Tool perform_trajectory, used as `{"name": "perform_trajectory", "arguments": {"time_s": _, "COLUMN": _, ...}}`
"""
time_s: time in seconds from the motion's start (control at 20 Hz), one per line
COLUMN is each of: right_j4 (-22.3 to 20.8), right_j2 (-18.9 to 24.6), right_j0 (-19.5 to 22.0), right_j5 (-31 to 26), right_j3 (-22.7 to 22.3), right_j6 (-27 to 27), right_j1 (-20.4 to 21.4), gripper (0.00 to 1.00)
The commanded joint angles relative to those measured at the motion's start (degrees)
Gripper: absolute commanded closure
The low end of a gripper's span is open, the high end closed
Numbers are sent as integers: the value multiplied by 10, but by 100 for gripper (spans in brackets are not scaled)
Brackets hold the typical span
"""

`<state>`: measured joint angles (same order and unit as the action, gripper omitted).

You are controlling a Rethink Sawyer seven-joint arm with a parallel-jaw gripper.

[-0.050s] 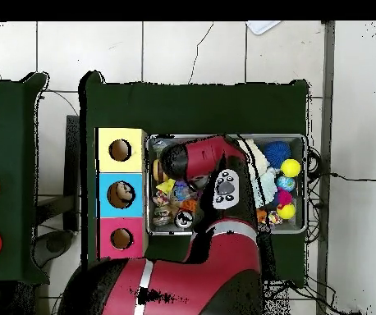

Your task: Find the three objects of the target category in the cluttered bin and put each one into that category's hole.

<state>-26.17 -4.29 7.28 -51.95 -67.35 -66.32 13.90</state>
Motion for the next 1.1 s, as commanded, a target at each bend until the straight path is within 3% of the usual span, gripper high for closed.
{"name": "perform_trajectory", "arguments": {"time_s": 0.05, "right_j4": -41, "right_j2": 16, "right_j0": 49, "right_j5": 93, "right_j3": -63, "right_j6": -29, "right_j1": -27, "gripper": 100}}
{"name": "perform_trajectory", "arguments": {"time_s": 0.3, "right_j4": -19, "right_j2": 57, "right_j0": 85, "right_j5": 181, "right_j3": -99, "right_j6": -34, "right_j1": -15, "gripper": 100}}
{"name": "perform_trajectory", "arguments": {"time_s": 0.5, "right_j4": -13, "right_j2": 66, "right_j0": 85, "right_j5": 190, "right_j3": -91, "right_j6": -42, "right_j1": -20, "gripper": 100}}
{"name": "perform_trajectory", "arguments": {"time_s": 0.7, "right_j4": -2, "right_j2": 63, "right_j0": 79, "right_j5": 135, "right_j3": -98, "right_j6": -25, "right_j1": 5, "gripper": 100}}
{"name": "perform_trajectory", "arguments": {"time_s": 0.9, "right_j4": 16, "right_j2": 31, "right_j0": 40, "right_j5": -59, "right_j3": -85, "right_j6": 9, "right_j1": 48, "gripper": 100}}
{"name": "perform_trajectory", "arguments": {"time_s": 1.0, "right_j4": 38, "right_j2": 38, "right_j0": 40, "right_j5": -97, "right_j3": -91, "right_j6": 5, "right_j1": 72, "gripper": 100}}
{"name": "perform_trajectory", "arguments": {"time_s": 1.1, "right_j4": 83, "right_j2": 69, "right_j0": 57, "right_j5": -77, "right_j3": -113, "right_j6": -31, "right_j1": 95, "gripper": 100}}
